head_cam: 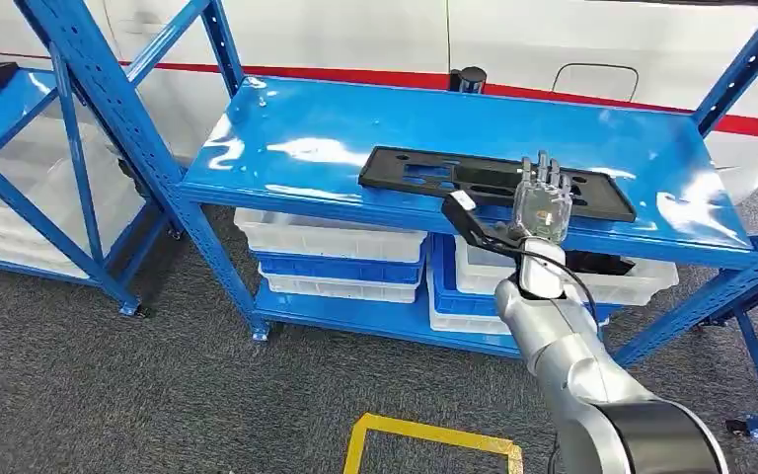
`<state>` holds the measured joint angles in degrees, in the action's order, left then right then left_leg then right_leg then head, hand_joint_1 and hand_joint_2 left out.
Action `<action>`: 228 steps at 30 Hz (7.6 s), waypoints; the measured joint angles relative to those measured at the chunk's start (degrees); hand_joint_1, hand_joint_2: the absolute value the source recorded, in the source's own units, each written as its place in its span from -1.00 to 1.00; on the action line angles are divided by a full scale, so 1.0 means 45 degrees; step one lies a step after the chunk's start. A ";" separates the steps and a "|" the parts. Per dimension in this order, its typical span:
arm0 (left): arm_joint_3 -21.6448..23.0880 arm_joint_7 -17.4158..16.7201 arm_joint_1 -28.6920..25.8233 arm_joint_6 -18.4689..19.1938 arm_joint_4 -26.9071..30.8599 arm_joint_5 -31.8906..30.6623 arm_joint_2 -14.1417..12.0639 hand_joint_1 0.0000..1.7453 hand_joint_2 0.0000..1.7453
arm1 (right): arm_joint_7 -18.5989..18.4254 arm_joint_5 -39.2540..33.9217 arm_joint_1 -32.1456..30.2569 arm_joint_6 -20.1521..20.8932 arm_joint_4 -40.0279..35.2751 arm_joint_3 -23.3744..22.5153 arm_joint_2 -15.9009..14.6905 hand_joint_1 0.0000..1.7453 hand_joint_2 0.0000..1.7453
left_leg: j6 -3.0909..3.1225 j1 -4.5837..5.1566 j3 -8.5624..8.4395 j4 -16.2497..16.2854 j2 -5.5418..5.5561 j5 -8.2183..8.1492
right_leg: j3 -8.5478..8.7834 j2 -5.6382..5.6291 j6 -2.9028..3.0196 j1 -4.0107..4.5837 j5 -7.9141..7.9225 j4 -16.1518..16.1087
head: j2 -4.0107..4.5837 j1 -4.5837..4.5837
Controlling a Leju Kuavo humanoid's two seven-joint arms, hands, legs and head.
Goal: Take the parts from the cabinet and place them on the table.
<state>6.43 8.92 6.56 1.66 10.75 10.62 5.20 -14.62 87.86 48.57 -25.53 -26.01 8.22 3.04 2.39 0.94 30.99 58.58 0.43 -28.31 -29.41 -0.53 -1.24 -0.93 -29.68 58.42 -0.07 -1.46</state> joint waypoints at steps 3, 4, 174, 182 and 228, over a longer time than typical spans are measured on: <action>-0.0010 0.0000 0.0004 0.0005 0.0000 0.0010 0.0019 -1.00 -1.00 | -0.0039 0.0000 0.0003 0.0034 0.0287 0.0054 0.0156 -1.00 1.00 | 0.0000 0.0000 0.0001 0.0000 0.0000 0.0000 | 0.0000 0.0000 0.0000 0.0000 0.0000 0.0000 | 0.0000 -0.0005; -0.0010 0.0000 0.0003 0.0005 0.0000 0.0024 0.0024 -1.00 -1.00 | -0.0059 0.0000 0.0003 0.0049 0.0360 0.0059 0.0200 -1.00 1.00 | 0.0000 0.0000 0.0001 0.0000 0.0000 0.0000 | 0.0000 0.0000 0.0000 0.0000 0.0000 0.0000 | 0.0000 0.0005; 0.0034 0.0160 0.0387 0.0670 -0.0034 -0.0428 0.0175 -1.00 -1.00 | -0.0010 0.0009 0.0040 0.0068 0.0506 -0.0316 -0.0451 -1.00 1.00 | 0.0131 -0.0097 -0.0302 -0.0367 0.0020 -0.0060 | -0.1303 -0.0037 -0.0426 -0.0054 0.1341 -0.0106 | 0.0000 -0.0053; 0.0039 0.0160 0.0398 0.0665 -0.0034 -0.0418 0.0175 -1.00 -1.00 | -0.0005 0.0005 0.0076 0.0068 0.0501 -0.0325 -0.0475 -1.00 1.00 | -0.0095 -0.0129 -0.0281 -0.0446 0.0002 -0.0003 | -0.1308 -0.0024 -0.0104 0.0008 0.1371 -0.0106 | 0.0000 -0.0053; 0.0054 -0.0170 0.0358 0.0675 -0.0087 -0.0627 0.0146 -1.00 -1.00 | -0.0029 -0.0024 0.0589 0.0335 0.0141 -0.0611 -0.0432 -1.00 1.00 | -0.0126 -0.0007 -0.0283 -0.0432 0.0000 0.0020 | -0.1302 -0.0020 -0.0112 -0.0084 0.1375 -0.0119 | 0.0000 -0.0048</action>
<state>6.67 8.15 8.17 4.70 10.36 7.80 5.86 -14.75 87.76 51.22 -24.02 -25.38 5.47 1.09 1.82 0.90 29.71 56.63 0.43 -28.22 -35.27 -0.62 -1.74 -1.30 -23.49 57.88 -0.07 -1.68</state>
